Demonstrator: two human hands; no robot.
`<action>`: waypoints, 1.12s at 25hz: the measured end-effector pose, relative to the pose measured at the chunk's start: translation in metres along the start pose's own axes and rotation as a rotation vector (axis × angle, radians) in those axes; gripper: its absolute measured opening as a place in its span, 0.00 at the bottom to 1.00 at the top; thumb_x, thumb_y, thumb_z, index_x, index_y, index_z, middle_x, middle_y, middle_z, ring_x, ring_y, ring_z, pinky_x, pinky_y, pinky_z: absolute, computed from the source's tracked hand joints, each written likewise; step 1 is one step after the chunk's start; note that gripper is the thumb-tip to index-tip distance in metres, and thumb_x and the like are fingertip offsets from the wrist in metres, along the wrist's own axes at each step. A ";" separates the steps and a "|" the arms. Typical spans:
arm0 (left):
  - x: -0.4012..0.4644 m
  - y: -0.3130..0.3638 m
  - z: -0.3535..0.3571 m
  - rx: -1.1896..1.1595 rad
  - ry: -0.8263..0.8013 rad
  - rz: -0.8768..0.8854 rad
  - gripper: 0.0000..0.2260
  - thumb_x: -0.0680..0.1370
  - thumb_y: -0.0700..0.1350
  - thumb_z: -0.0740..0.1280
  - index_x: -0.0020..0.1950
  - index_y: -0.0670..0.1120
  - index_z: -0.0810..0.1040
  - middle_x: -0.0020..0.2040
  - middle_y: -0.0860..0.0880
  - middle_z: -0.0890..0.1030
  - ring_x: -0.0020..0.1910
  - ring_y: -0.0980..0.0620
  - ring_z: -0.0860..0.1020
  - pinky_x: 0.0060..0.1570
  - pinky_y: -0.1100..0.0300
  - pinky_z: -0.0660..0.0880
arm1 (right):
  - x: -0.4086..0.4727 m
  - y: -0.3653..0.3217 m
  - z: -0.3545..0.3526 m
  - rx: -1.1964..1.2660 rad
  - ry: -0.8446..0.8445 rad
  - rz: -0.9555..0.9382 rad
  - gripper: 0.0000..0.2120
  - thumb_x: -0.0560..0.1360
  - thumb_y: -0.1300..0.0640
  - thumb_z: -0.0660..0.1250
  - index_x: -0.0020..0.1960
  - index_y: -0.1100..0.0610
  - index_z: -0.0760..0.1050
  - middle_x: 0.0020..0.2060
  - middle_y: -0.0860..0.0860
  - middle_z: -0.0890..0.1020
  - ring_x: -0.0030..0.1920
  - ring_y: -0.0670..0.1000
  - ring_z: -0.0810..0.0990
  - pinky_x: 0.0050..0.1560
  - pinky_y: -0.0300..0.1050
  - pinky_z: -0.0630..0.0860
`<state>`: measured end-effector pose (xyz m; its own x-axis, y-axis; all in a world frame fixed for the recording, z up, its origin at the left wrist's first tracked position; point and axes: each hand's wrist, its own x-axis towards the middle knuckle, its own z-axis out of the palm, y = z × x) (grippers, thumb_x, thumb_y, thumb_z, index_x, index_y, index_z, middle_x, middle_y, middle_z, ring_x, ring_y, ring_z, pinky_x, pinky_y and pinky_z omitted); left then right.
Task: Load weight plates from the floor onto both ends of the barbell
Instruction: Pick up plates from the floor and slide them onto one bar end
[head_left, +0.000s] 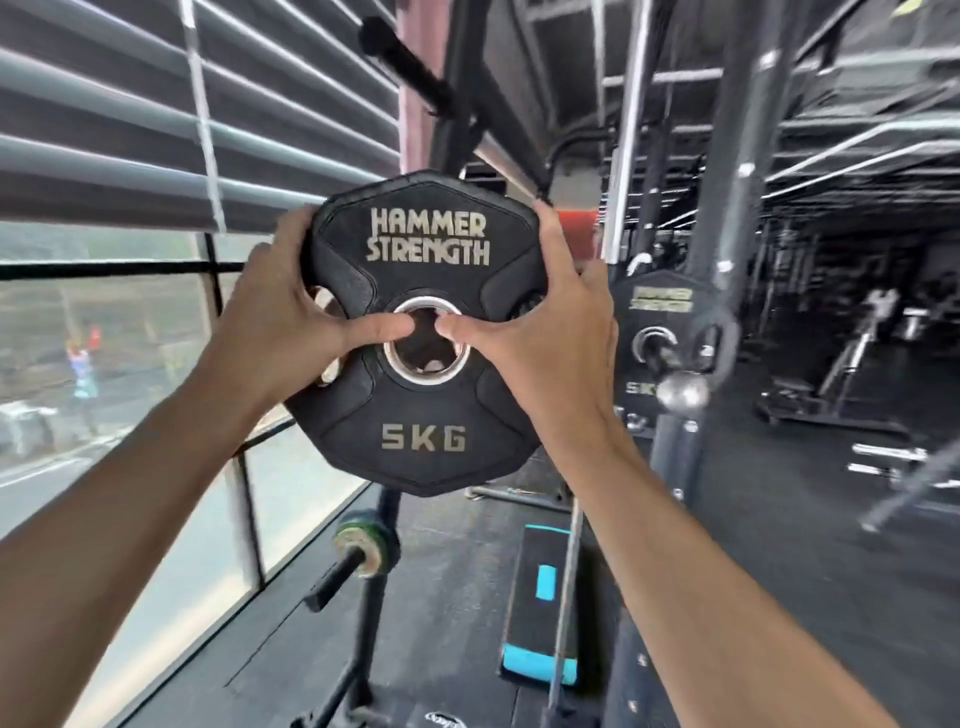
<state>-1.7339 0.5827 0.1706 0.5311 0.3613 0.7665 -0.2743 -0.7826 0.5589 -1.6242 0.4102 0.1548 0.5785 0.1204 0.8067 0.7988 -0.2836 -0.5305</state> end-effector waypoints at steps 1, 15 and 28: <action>-0.001 0.008 0.012 -0.030 -0.020 0.013 0.43 0.56 0.53 0.86 0.68 0.54 0.71 0.56 0.61 0.82 0.56 0.66 0.80 0.58 0.65 0.74 | 0.001 0.007 -0.018 -0.026 0.002 0.010 0.56 0.57 0.37 0.81 0.78 0.39 0.58 0.60 0.52 0.71 0.62 0.55 0.74 0.62 0.47 0.70; -0.009 0.060 0.204 -0.137 -0.233 -0.086 0.41 0.68 0.50 0.80 0.76 0.60 0.63 0.62 0.47 0.74 0.59 0.54 0.75 0.66 0.54 0.70 | 0.015 0.156 -0.158 -0.160 -0.070 0.128 0.57 0.57 0.39 0.83 0.78 0.36 0.56 0.53 0.52 0.70 0.52 0.47 0.72 0.56 0.43 0.70; 0.004 0.041 0.259 -0.073 -0.201 -0.108 0.38 0.72 0.43 0.77 0.76 0.62 0.62 0.61 0.47 0.69 0.59 0.46 0.76 0.59 0.55 0.71 | 0.032 0.234 -0.131 -0.084 -0.069 0.106 0.52 0.65 0.44 0.81 0.78 0.35 0.52 0.56 0.51 0.67 0.55 0.50 0.74 0.55 0.41 0.70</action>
<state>-1.5353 0.4211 0.1145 0.7070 0.3269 0.6271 -0.2607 -0.7038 0.6608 -1.4404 0.2230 0.0906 0.6713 0.1494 0.7259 0.7176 -0.3761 -0.5862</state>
